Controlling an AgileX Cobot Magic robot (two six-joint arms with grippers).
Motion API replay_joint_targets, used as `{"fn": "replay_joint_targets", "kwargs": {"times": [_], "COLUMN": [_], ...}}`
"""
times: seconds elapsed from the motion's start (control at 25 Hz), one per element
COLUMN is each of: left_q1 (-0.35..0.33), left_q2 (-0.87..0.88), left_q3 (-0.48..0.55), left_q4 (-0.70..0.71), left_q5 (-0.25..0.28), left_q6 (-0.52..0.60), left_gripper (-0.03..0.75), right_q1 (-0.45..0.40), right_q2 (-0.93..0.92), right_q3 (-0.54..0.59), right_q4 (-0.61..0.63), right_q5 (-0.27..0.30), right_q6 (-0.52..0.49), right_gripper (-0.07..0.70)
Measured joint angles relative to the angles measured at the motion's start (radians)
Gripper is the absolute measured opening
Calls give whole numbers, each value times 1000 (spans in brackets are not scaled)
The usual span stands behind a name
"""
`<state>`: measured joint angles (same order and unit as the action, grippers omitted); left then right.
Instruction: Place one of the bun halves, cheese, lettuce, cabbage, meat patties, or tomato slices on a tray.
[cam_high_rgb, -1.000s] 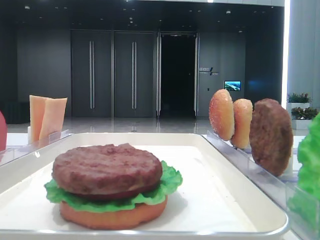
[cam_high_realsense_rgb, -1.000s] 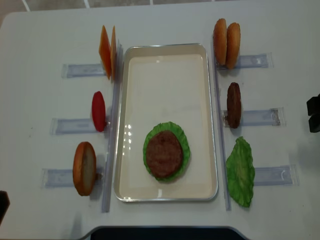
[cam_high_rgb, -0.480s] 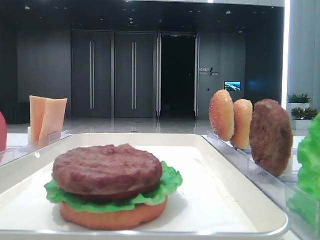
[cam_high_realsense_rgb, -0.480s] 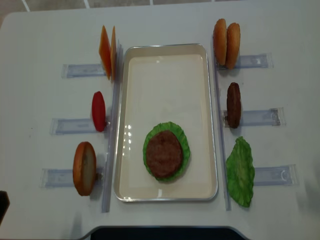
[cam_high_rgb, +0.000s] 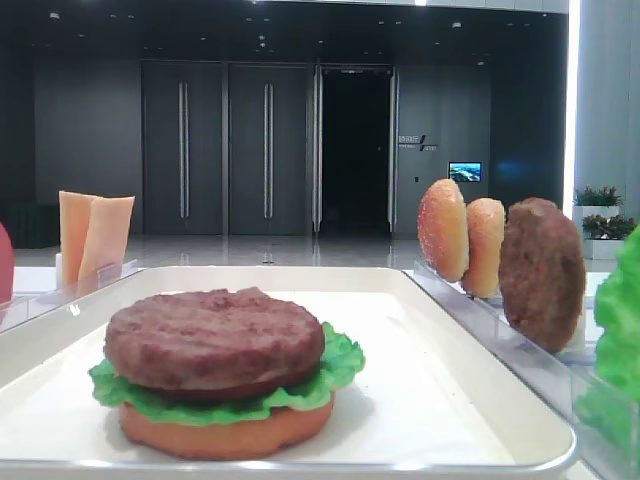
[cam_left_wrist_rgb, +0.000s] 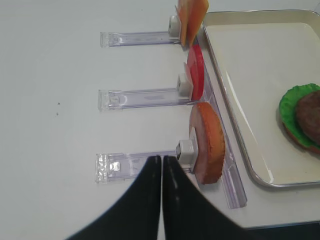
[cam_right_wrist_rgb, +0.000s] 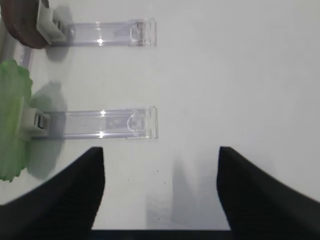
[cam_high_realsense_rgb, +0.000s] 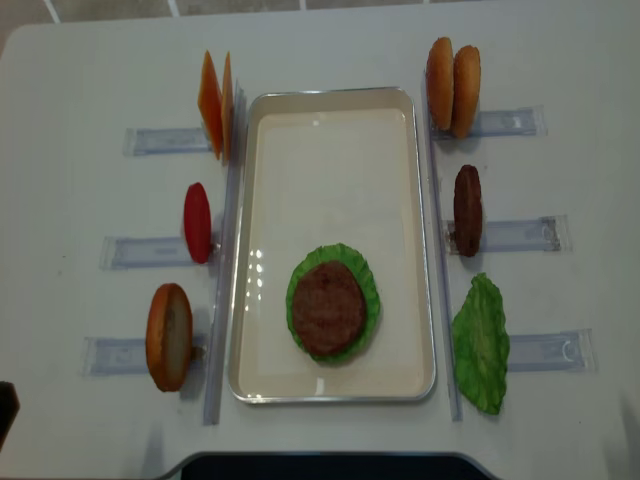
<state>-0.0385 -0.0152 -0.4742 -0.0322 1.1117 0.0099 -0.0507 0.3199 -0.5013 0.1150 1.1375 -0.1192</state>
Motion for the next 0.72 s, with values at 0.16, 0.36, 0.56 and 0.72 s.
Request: {"fn": "replay_joint_targets", "kwargs": {"times": [0.16, 0.36, 0.56, 0.72], "left_q1": [0, 0, 0, 0], "left_q2": [0, 0, 0, 0], "left_q3": [0, 0, 0, 0], "left_q4": [0, 0, 0, 0], "left_q5": [0, 0, 0, 0], "left_q6": [0, 0, 0, 0], "left_gripper": [0, 0, 0, 0], "right_q1": [0, 0, 0, 0], "right_q2": [-88, -172, -254, -314], "right_q3": [1, 1, 1, 3], "right_q4": [0, -3, -10, -14], "right_q5": [1, 1, 1, 2], "right_q6": [0, 0, 0, 0], "right_gripper": [485, 485, 485, 485]}}
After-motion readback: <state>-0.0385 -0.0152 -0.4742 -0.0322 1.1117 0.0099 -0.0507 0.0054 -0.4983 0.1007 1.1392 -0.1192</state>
